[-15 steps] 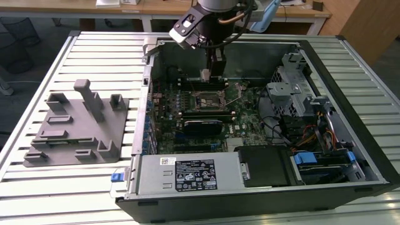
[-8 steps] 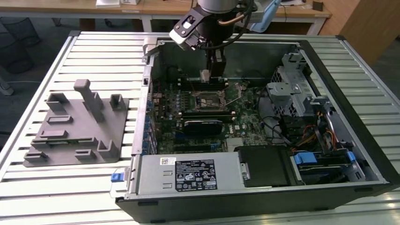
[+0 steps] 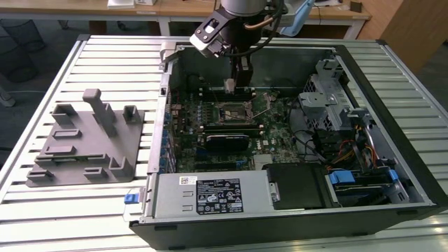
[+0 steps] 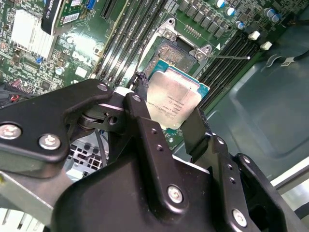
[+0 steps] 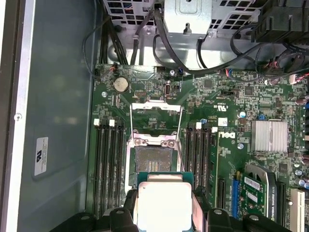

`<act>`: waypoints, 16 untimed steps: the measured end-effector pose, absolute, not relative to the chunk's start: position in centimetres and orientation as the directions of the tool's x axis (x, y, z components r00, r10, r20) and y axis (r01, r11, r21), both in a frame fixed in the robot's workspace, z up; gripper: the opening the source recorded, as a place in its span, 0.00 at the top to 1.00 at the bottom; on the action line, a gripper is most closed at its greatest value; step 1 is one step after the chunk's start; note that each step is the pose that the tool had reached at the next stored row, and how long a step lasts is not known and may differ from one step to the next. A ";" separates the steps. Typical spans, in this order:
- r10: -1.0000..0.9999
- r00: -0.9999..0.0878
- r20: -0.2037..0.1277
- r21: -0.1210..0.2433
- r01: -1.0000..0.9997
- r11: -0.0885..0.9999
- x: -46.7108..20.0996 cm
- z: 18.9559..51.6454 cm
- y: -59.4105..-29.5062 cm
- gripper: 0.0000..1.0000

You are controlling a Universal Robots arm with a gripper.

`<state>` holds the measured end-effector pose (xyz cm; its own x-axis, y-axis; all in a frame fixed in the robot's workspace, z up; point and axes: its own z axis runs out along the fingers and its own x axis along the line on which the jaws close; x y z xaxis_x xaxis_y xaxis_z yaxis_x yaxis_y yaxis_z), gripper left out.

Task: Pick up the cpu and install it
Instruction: 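Place the cpu into insertion slot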

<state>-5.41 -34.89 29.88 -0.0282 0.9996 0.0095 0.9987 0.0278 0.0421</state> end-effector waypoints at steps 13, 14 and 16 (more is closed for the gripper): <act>1.000 -0.028 0.009 0.042 0.999 0.028 -5.4 29.6 -34.9 0.47; 1.000 -0.028 0.009 0.042 0.999 0.028 -5.4 29.6 -34.9 0.47; 1.000 -0.028 0.009 0.042 0.999 0.028 -5.4 29.5 -34.9 0.47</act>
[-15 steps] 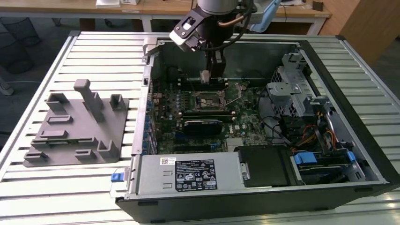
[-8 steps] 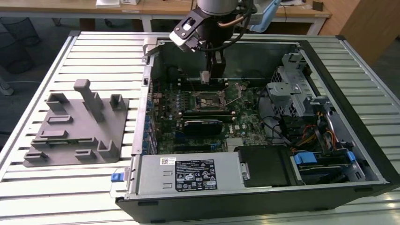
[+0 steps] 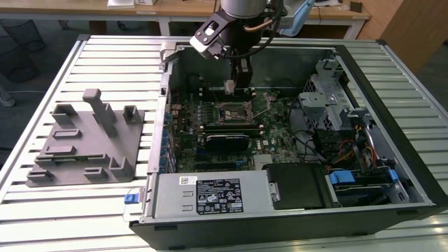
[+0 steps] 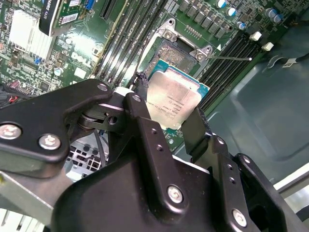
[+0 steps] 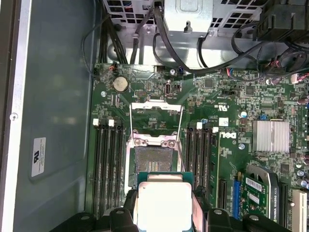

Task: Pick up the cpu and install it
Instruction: 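Place the cpu into insertion slot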

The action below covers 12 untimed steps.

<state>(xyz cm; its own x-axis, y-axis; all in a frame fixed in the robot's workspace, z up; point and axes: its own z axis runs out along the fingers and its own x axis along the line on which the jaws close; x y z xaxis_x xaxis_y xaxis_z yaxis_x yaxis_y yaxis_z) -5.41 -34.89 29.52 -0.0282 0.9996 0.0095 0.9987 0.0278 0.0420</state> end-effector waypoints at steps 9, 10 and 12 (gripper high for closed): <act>1.000 -0.028 0.010 0.042 0.999 0.028 -5.4 29.2 -34.9 0.47; 1.000 -0.028 0.009 0.042 0.999 0.028 -5.4 29.1 -34.9 0.47; 1.000 -0.030 0.009 0.042 0.999 0.029 -5.4 29.0 -34.7 0.47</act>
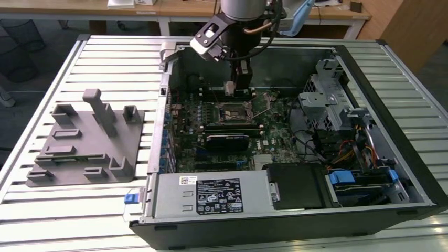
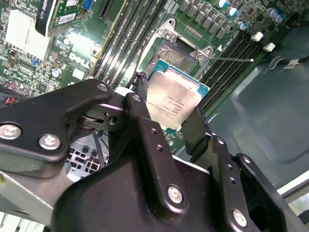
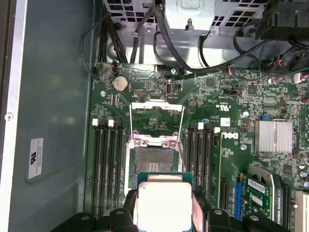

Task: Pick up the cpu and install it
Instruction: 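Place the cpu into insertion slot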

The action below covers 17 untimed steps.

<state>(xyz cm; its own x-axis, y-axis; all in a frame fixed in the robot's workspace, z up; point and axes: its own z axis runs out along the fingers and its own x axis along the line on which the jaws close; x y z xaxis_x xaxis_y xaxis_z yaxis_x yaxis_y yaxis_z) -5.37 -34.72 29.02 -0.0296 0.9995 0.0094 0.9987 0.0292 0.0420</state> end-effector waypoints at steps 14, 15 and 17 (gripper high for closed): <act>0.999 -0.042 0.009 0.054 0.998 0.042 -5.0 27.3 -34.4 0.47; 0.999 -0.042 0.009 0.054 0.998 0.042 -5.0 27.1 -34.4 0.47; 0.999 -0.042 0.009 0.054 0.998 0.042 -5.0 27.0 -34.4 0.47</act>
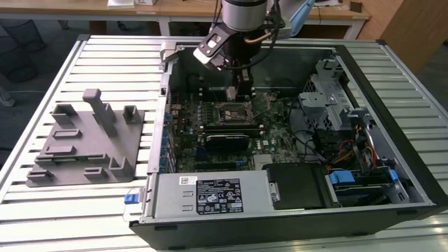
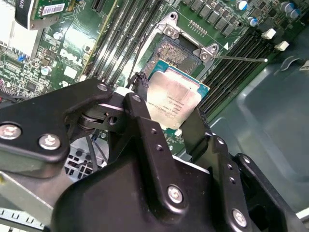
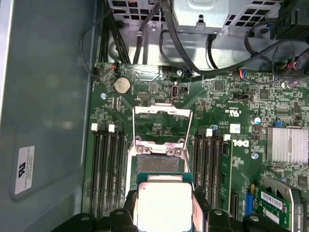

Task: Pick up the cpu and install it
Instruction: 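Place the cpu into insertion slot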

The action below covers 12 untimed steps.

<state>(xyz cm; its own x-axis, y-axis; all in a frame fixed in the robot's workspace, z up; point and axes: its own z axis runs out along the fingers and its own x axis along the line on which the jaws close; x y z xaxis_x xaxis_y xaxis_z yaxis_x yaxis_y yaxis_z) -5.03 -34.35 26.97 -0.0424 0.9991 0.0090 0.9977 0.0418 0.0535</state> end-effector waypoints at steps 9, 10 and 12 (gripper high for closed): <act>0.999 -0.042 0.009 0.054 0.998 0.042 -5.0 26.5 -34.4 0.47; 0.999 -0.042 0.009 0.053 0.998 0.042 -5.0 26.4 -34.4 0.47; 0.999 -0.042 0.010 0.054 0.998 0.042 -5.0 26.4 -34.4 0.47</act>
